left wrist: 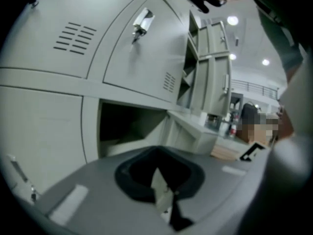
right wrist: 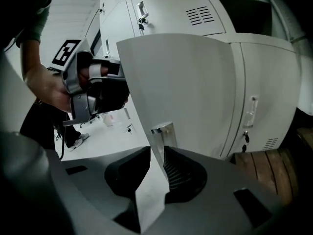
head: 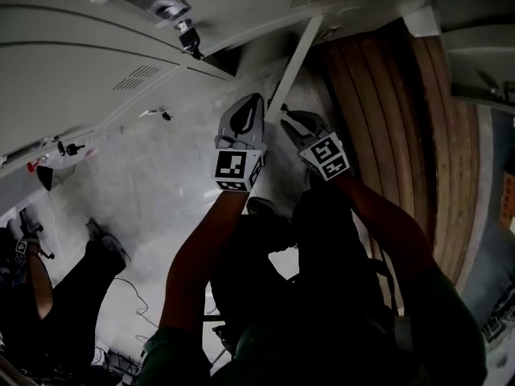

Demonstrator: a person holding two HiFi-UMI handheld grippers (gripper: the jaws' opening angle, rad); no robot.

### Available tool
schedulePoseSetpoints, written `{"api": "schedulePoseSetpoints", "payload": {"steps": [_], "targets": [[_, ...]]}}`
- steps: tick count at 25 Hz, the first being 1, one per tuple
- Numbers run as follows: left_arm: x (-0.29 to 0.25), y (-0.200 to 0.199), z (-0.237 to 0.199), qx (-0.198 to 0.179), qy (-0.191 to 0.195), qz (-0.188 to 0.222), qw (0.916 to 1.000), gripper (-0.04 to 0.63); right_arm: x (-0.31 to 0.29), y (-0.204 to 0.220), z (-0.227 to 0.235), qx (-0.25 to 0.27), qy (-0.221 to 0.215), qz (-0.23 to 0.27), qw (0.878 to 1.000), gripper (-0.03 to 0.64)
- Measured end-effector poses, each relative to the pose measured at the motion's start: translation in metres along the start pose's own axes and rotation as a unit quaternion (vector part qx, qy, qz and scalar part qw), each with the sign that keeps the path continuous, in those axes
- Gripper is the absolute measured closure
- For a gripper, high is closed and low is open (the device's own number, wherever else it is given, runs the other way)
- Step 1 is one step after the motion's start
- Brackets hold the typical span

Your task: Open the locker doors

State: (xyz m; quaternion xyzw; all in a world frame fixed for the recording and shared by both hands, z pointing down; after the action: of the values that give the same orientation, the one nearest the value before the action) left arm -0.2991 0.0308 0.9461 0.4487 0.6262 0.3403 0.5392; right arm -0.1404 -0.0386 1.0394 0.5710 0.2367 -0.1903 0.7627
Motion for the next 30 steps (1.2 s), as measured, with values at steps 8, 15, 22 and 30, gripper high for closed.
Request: {"api": "schedulePoseSetpoints", "payload": {"steps": [8, 15, 22, 30], "targets": [[-0.005, -0.001, 0.023, -0.008, 0.015, -0.018, 0.9997, 0.609, 0.040, -0.005, 0.004, -0.014, 0.011, 0.015, 1.000, 0.541], [-0.018, -0.004, 0.073, -0.034, 0.073, -0.035, 0.9961, 0.611, 0.065, -0.009, 0.012, -0.015, 0.049, 0.001, 0.999, 0.578], [-0.035, -0.024, 0.132, -0.016, 0.126, -0.056, 0.9903, 0.609, 0.129, -0.007, 0.045, -0.055, 0.121, -0.036, 0.990, 0.577], [-0.006, -0.089, 0.137, -0.011, 0.099, -0.075, 0.9922, 0.609, 0.199, -0.066, 0.045, -0.063, 0.161, -0.047, 0.984, 0.577]]}}
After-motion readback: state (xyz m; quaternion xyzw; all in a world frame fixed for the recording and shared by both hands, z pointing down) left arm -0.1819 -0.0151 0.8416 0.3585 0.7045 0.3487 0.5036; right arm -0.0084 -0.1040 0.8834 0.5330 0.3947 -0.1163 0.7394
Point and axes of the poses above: the fingertips, and each gripper's own axes: x backward along the fingers, z to its right, y out of its underside, the point moved 10 cm from there along x, backward along the fingers, and after that the axes turned 2 degrees about -z, right-handed, at the moved point
